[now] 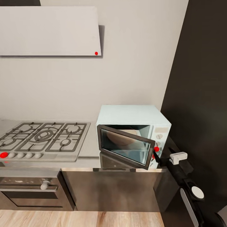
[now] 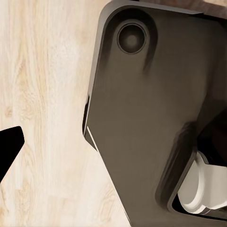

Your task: In the kitchen, take the popcorn bag from the countertop, put it into the microwave, and heat it until the popcorn is cooked so the cooked popcorn ends up inside the bag.

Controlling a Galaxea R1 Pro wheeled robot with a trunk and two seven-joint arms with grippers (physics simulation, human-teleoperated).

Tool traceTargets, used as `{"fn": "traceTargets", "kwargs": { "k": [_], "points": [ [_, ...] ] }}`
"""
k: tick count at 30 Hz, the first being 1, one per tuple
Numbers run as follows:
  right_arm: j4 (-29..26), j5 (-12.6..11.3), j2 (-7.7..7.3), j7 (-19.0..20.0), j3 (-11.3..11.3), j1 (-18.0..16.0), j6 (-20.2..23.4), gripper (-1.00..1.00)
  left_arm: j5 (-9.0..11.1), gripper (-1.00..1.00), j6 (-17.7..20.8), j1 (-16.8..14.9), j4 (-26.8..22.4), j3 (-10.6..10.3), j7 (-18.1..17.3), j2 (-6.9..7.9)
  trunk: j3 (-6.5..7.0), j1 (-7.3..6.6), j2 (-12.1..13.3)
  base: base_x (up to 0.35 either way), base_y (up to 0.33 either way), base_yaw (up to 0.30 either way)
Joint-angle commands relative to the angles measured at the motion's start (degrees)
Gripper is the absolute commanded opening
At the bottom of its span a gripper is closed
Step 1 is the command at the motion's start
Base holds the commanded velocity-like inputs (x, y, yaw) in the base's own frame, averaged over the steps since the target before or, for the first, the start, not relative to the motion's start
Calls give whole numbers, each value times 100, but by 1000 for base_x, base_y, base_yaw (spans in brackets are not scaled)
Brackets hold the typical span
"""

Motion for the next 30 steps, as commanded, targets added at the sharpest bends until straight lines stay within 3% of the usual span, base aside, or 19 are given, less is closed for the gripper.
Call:
{"fn": "traceTargets", "kwargs": {
  "k": [1, 8, 13, 21, 28, 30],
  "points": [
    [3, -46, -5, 76, -9, -2, -4, 100, 4, 100, -5, -3, 1, 20, -1, -1, -7, 1, -5, 0, 0, 0],
    [5, -39, -22, 173, 25, -1, -36, 100, 4, 100, -3, -3, 1, 20, -2, -1, -7, 1, -5, 0, 0, 0],
    [4, -38, -23, 542, 25, -1, -39, 100, 4, 100, -1, -3, 1, 18, -1, -1, -7, 1, -5, 0, 0, 0],
    [3, -15, -23, 709, 37, -3, -41, 100, 4, 100, -5, -3, 1, 20, -3, 0, -7, 1, -5, 62, 0, 0],
    [4, 8, -25, 1114, 43, -1, -39, 100, 4, 100, -4, -3, 1, 20, -1, -1, -7, 1, -5, 5, 0, 0],
    [4, 104, -29, 1223, 43, 1, -39, 100, 4, 100, -2, -3, 1, 20, -3, -1, -7, 1, -5, 0, 0, 0]
  ]
}}
